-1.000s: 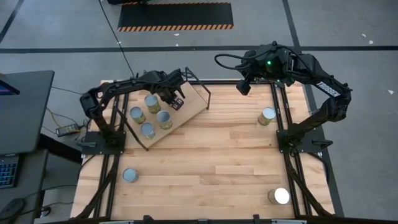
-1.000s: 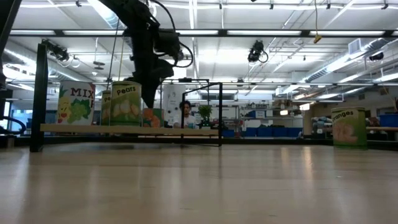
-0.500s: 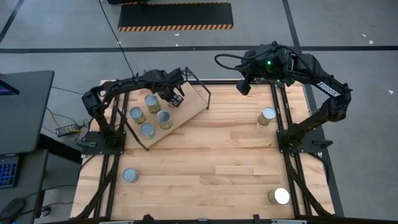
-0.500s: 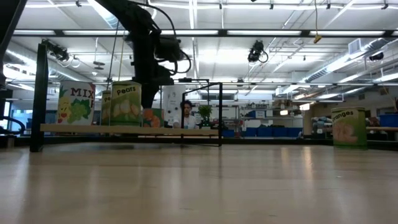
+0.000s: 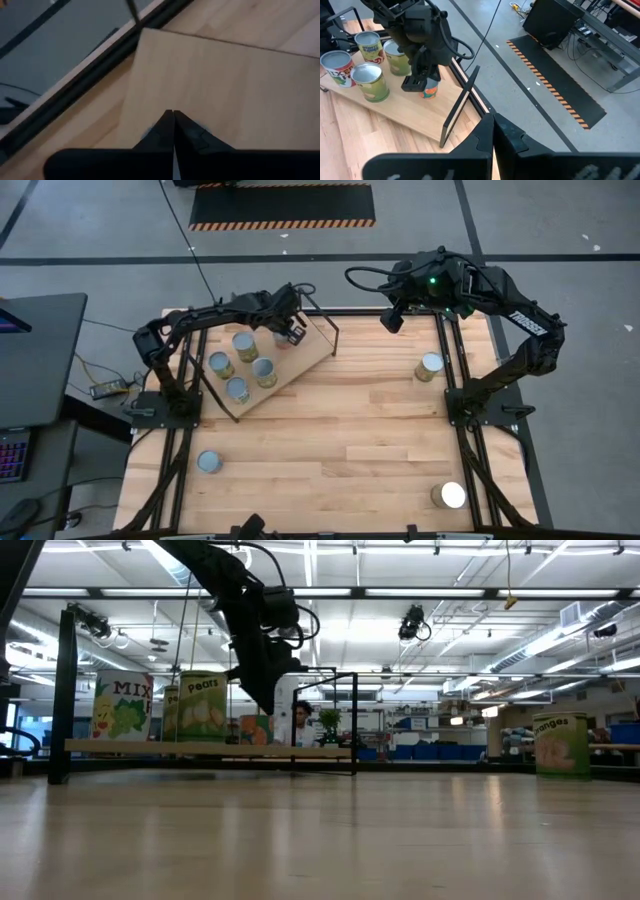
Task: Pick and place cans onto a shelf
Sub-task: Put the small canned oranges on the shelf
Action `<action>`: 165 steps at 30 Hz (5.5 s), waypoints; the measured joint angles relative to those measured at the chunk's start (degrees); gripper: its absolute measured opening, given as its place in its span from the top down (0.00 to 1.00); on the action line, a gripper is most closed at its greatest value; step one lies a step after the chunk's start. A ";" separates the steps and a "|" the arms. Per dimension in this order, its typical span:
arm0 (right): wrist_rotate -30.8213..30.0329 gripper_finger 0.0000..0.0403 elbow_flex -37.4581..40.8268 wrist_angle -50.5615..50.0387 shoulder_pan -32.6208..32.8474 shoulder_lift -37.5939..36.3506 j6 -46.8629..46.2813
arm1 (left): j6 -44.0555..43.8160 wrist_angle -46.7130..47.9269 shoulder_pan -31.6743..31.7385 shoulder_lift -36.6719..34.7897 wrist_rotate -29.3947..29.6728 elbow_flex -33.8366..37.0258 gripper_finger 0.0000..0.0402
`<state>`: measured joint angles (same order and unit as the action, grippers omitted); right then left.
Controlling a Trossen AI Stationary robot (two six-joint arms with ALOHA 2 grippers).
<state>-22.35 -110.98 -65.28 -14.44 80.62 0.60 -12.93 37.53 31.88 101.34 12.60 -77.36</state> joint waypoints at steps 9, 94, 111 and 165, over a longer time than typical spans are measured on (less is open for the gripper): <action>0.00 0.97 0.00 0.01 0.00 0.00 -0.11 | -7.14 -1.58 -1.02 0.78 -3.80 -1.14 0.98; 3.06 0.97 0.00 -0.41 0.00 -0.02 -1.97 | 4.82 4.97 -1.21 4.29 -2.70 -7.63 0.98; 4.39 0.97 0.00 -0.43 0.00 -0.02 -2.36 | 4.59 25.55 -5.93 4.99 -4.98 -7.61 0.98; 4.50 0.97 0.00 -0.45 0.00 -0.02 -0.23 | 23.74 25.73 -4.89 8.80 -0.14 -14.10 0.98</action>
<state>-17.85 -110.98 -65.73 -14.44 80.60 0.37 10.81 63.26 26.99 110.15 12.46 -91.46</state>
